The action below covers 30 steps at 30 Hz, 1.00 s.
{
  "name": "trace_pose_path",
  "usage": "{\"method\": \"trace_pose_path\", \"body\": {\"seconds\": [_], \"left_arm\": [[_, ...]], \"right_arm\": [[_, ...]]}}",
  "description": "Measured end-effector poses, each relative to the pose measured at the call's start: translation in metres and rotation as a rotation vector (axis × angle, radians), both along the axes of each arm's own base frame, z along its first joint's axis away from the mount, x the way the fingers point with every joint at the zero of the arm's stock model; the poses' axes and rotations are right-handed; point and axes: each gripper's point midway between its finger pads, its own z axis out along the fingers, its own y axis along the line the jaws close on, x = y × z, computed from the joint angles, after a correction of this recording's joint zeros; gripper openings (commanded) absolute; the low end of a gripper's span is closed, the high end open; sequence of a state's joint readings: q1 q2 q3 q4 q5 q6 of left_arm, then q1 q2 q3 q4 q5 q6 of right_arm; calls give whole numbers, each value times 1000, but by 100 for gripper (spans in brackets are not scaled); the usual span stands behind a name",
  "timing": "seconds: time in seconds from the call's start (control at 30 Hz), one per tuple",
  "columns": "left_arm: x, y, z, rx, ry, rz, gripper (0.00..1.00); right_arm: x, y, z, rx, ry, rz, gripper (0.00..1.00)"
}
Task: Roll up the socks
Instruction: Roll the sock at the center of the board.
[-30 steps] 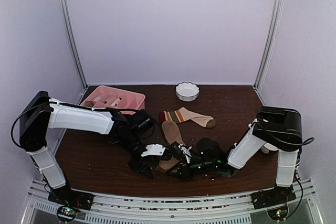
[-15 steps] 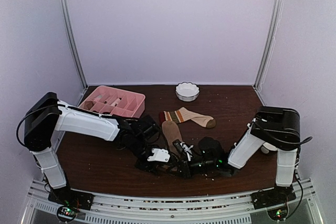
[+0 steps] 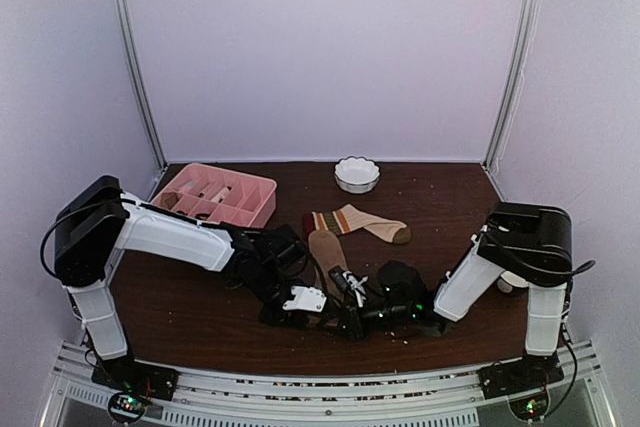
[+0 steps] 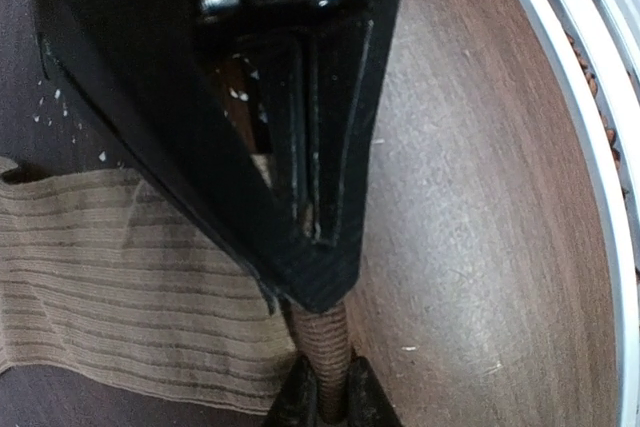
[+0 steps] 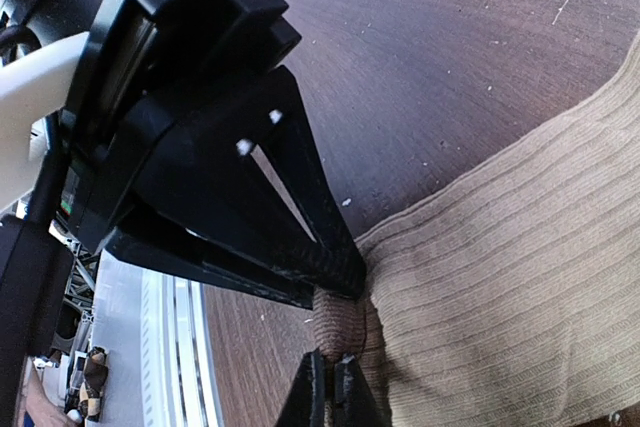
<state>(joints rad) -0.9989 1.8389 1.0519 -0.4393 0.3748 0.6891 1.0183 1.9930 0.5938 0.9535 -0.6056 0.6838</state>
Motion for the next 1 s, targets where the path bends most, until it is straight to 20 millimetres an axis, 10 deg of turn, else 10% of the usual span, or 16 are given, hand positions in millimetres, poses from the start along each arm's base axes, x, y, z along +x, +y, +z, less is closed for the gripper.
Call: {"method": "trace_pose_path", "body": {"seconds": [0.37,0.43,0.47,0.8,1.0], "left_arm": [[5,-13,-1,28,72,30,0],[4,-15,0,35,122,42,0],[4,-15,0,40,146,50,0],[-8,0,0,127,423,115,0],[-19,2,0,176,519,118,0]], "right_arm": [[0,-22,4,-36,-42,-54,53],[0,-33,8,-54,-72,-80,96],[0,-39,10,-62,-90,-92,100],[22,-117,16,-271,-304,-341,100],[41,-173,59,-176,-409,-633,97]]}}
